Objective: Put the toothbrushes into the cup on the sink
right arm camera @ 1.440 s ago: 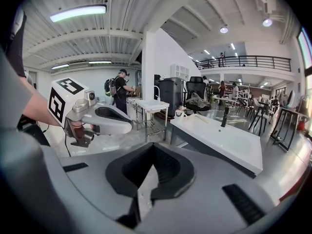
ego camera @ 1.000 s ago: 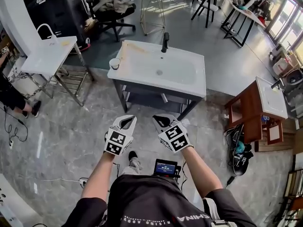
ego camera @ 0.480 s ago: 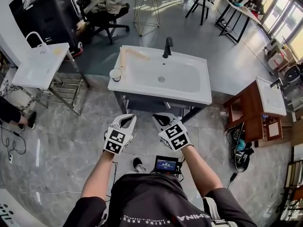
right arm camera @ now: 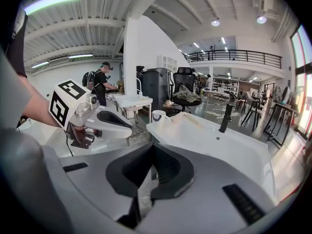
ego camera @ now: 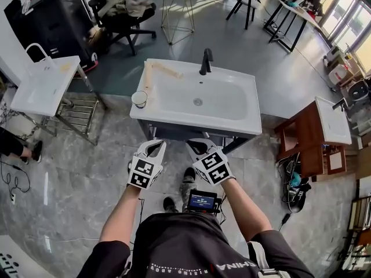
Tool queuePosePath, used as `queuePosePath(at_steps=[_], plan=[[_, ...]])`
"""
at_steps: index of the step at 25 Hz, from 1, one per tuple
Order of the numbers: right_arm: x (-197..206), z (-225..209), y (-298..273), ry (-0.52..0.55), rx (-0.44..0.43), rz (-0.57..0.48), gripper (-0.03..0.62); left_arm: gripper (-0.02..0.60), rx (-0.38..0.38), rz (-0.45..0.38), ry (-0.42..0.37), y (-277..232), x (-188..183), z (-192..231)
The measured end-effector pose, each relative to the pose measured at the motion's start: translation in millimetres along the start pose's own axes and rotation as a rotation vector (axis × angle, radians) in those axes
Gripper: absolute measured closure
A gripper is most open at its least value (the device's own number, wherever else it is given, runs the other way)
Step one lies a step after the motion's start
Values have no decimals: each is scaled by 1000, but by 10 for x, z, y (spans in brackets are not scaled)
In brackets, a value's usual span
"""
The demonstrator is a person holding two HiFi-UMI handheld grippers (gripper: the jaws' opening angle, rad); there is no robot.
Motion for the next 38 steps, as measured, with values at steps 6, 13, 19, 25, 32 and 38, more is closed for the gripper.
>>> queuePosePath(at_steps=[6, 13, 19, 25, 32, 38], plan=[[-117, -386, -393, 6, -33, -7, 585, 577, -19, 29, 24, -383, -28, 295], [-376, -962, -856, 6, -78, -20, 585, 577, -86, 58, 50, -888, -260, 763], [-436, -1350, -1148, 14, -131, -7, 585, 577, -135, 81, 81, -1230, -389, 996], [-486, -1504, -1361, 12, -170, 1, 585, 577, -156, 99, 104, -1375, -433, 1048], [-640, -1371, -1547, 9, -160, 0, 585, 577, -145, 89, 128, -1323, -395, 1306], [-758, -1358, -1571, 7, -113, -7, 585, 577, -118, 65, 118, -1318, -464, 1445]])
Point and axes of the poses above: the fingertips, and each gripper's own axes: y backward along the fingers, z to its left, x out of its underside, the point moved 5 cm from there along y, backward along the fingers, and after that the axes turned 7 degrees about x, right-handed, at the moved point
